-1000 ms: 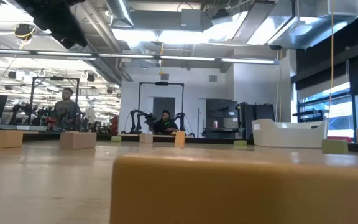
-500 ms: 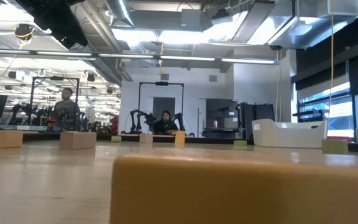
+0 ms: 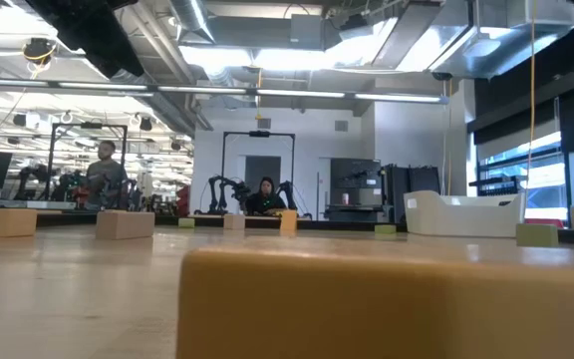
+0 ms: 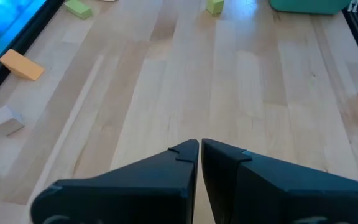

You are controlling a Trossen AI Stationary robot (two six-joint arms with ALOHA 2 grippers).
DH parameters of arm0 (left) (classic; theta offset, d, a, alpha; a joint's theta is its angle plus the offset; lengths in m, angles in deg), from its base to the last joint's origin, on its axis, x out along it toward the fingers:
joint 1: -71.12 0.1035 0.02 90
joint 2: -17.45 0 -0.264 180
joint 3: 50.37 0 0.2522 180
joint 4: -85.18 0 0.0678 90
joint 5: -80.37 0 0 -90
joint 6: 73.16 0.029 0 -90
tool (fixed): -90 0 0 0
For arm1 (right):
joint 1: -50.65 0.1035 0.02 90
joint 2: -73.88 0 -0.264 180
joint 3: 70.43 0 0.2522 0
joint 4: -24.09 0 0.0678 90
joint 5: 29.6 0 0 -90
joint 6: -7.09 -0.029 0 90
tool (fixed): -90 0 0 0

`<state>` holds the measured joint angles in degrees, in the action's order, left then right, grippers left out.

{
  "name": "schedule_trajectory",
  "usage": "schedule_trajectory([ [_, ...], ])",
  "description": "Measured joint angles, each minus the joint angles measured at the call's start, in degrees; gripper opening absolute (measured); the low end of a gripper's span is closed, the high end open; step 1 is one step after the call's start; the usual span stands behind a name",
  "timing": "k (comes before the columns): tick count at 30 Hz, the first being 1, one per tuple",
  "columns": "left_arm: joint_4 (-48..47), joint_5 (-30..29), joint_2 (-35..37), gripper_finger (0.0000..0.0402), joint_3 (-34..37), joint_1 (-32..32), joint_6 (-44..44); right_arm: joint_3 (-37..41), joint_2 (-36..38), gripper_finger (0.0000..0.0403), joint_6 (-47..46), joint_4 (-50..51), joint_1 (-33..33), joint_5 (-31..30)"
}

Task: Sort & place blocks by color
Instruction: Put the bottom green block into the blue bin

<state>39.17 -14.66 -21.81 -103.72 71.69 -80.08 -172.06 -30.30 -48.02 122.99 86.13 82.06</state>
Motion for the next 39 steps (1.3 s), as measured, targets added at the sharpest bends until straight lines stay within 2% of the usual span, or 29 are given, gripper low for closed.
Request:
schedule_trajectory([
  [3, 0.0, -0.52, 0.0, 0.0014, 0.0, 0.0, -0.07, -5.9, 0.0, 0.0249, -0.16, 5.2, -1.07, -7.91],
  [5, 0.0, -1.74, 0.0, 0.0014, 0.0, -0.01, -1.45, -8.92, 0.44, 0.0249, 0.06, 4.55, -2.14, -14.05],
  [10, -0.17, -6.73, 0.01, 0.0014, 0.0, 0.11, -12.08, -14.2, 2.19, 0.0249, 0.21, 4.53, -6.21, -28.78],
  [15, -0.26, -7.74, 0.02, 0.0014, 0.0, 0.12, -18.34, -15.38, 5.12, 0.0249, -0.04, 4.92, -11.98, -37.45],
  [20, -0.37, -8.86, 0.0, 0.0014, 0.0, 0.13, -21.04, -15.38, 6.19, 0.0249, 4.86, 2.32, -17.22, -41.24],
  [23, -0.37, -11.61, 0.02, 0.0014, 0.0, 0.16, -25.32, -15.35, 6.04, 0.0249, 7.79, 0.86, -20.26, -41.52],
  [26, -0.35, -12.73, 0.02, 0.0014, 0.0, 0.14, -25.99, -15.33, 5.9, 0.0249, 7.17, 0.64, -23.6, -40.71],
  [31, -0.34, -15.31, 0.0, 0.0014, 0.0, 0.16, -27.1, -15.31, 5.9, 0.0249, 2.23, 1.42, -30.14, -34.29],
  [34, -0.33, -15.91, 0.02, 0.0009, 0.0, 0.19, -27.12, -13.92, 5.92, 0.0249, 4.52, 1.92, -33.03, -32.25],
  [39, -0.33, -15.9, 0.0, 0.0001, 0.0, 0.16, -27.21, -8.23, 6.03, 0.0249, 7.5, 4.6, -35.76, -23.06],
])
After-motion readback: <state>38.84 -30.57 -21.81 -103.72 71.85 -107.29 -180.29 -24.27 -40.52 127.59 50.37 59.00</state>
